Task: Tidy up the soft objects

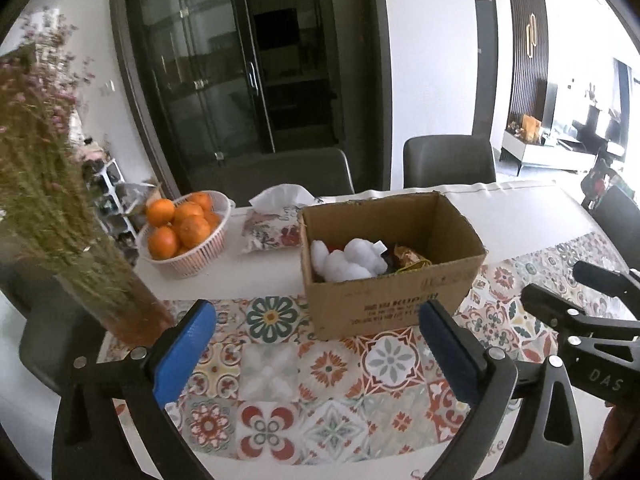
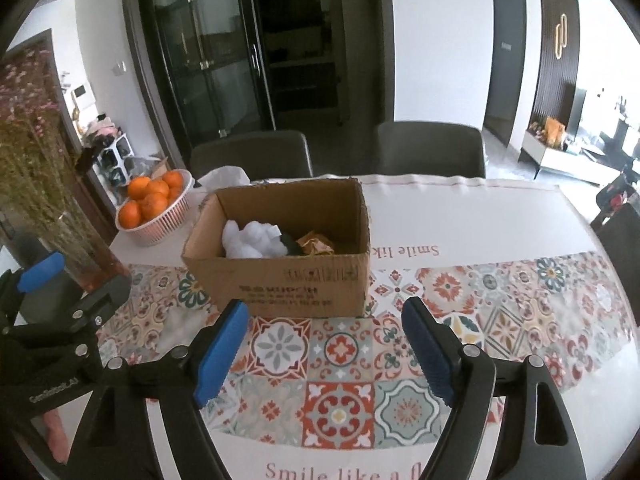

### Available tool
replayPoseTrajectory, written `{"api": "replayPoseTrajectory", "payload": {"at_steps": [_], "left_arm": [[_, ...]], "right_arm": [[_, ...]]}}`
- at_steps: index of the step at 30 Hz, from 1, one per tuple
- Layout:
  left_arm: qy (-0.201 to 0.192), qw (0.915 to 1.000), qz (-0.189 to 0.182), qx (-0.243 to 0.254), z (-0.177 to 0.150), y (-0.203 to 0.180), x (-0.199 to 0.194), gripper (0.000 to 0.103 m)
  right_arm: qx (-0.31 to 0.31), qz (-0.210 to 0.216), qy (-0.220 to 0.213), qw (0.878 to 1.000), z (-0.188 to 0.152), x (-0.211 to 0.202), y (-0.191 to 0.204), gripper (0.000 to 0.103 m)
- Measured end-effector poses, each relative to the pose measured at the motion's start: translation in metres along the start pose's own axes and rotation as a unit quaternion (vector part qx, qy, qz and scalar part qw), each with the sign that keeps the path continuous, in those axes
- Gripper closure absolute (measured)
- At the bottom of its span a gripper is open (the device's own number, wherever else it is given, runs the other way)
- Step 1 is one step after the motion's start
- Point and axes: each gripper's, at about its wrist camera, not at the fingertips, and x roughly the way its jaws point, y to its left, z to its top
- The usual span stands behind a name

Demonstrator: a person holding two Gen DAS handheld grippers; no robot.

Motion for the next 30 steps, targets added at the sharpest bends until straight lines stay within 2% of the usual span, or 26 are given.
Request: {"api": "replayPoseTrajectory", "payload": {"at_steps": [6,16,24,30], "left_arm": [[-0.008,0.9999,-0.008,-0.001,-0.022,0.005,-0.033,0.0],[-0.022,0.9996,-0.016,0.0,-0.06,0.01,-0.075,0.0],[-0.033,0.9992,-0.002,-0.021,-0.081,0.007,-0.103,0.0],[-0.04,0.9984,0.007,-0.038,-0.092,-0.001,-0.127,0.0]], "right_arm": [[-0.002,-0.01,-0.015,1.0,-0.028,-0.036,0.008,0.019],[0.013,-0.009,-0.023,1.0,-0.068,-0.072,0.015,0.019],[-0.004,-0.016,-0.063,0.998,-0.085,-0.106,0.015,0.019],[-0.013,-0.001,-0.065,0.998,-0.094,-0.125,0.007,0.019]]}}
